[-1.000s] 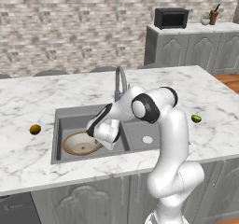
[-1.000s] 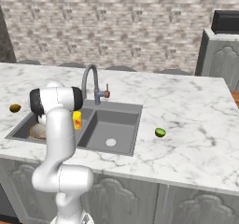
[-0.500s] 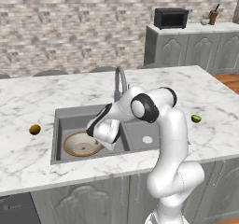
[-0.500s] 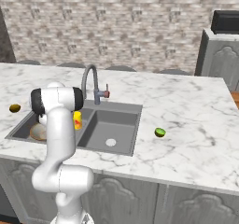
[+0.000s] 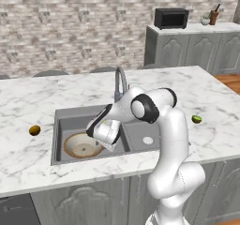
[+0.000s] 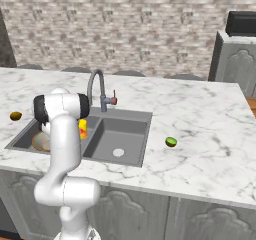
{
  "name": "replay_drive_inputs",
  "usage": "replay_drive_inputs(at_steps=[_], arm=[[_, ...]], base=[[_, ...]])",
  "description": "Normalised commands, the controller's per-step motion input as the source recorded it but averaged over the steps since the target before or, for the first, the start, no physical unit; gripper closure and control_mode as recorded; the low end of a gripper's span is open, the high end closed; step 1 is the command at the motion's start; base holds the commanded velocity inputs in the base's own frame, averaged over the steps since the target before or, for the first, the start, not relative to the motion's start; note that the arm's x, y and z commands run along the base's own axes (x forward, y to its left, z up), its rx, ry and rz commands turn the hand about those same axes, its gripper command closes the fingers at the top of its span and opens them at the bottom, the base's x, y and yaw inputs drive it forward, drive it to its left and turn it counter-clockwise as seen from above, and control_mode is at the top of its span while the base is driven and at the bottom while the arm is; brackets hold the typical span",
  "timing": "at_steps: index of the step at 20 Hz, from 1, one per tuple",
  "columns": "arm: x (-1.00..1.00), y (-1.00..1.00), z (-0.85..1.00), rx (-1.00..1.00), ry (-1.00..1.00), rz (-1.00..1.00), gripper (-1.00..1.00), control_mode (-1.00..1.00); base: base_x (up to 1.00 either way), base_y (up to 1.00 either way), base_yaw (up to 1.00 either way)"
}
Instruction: Remove the kiwi and lemon from the sink. Then move the bowl and cup from the counter to the sink for washing.
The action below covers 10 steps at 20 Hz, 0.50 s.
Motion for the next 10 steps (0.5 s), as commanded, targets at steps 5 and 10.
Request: replay_drive_inputs(at_steps=[5, 10], arm=[[0.0, 0.1, -0.19, 0.0, 0.0, 0.0, 1.0, -1.0], [0.0, 0.08, -0.18, 0.0, 0.0, 0.0, 1.0, -1.0]], base=[[0.0, 0.0, 0.0], [0.0, 0.0, 0.0]])
